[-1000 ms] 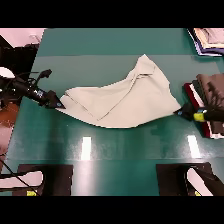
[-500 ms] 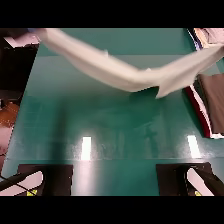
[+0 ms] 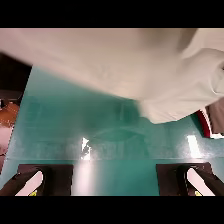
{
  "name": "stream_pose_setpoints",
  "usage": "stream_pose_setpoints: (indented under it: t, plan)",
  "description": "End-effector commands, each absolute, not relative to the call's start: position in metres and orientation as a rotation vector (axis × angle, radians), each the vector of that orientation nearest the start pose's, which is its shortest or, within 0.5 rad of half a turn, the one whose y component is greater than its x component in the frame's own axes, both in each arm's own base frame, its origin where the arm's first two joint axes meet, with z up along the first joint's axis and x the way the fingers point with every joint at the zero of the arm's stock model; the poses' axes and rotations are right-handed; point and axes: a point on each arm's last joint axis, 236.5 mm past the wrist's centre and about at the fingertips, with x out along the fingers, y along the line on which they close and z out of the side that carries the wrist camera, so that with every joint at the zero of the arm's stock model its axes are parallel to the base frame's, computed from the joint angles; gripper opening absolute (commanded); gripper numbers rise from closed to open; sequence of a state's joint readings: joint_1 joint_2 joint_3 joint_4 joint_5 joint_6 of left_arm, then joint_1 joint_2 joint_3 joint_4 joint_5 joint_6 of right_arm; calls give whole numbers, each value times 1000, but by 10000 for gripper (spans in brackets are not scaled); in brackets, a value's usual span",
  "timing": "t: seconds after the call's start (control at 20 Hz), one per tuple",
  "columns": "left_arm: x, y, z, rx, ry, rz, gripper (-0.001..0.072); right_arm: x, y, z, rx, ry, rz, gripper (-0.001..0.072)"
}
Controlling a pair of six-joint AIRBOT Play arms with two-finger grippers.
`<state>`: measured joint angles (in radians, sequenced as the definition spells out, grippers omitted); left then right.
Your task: Fold the shirts.
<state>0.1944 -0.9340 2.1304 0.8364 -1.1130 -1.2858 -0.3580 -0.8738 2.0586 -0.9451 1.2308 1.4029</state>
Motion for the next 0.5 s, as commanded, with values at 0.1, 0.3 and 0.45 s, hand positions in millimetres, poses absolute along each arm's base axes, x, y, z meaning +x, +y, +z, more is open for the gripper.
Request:
stream_pose_setpoints:
  t: [0.1, 0.3, 0.45]
  plan:
    - [214, -94, 575, 27, -185, -411, 19, 213, 19, 550, -11, -148, 47, 12]
    - [257, -86, 535, -43, -53, -411, 19, 243, 13, 529, 33, 3, 68, 12]
    - [317, -77, 462, -107, 181, -419, 19, 312, -6, 444, 158, 358, 94, 12]
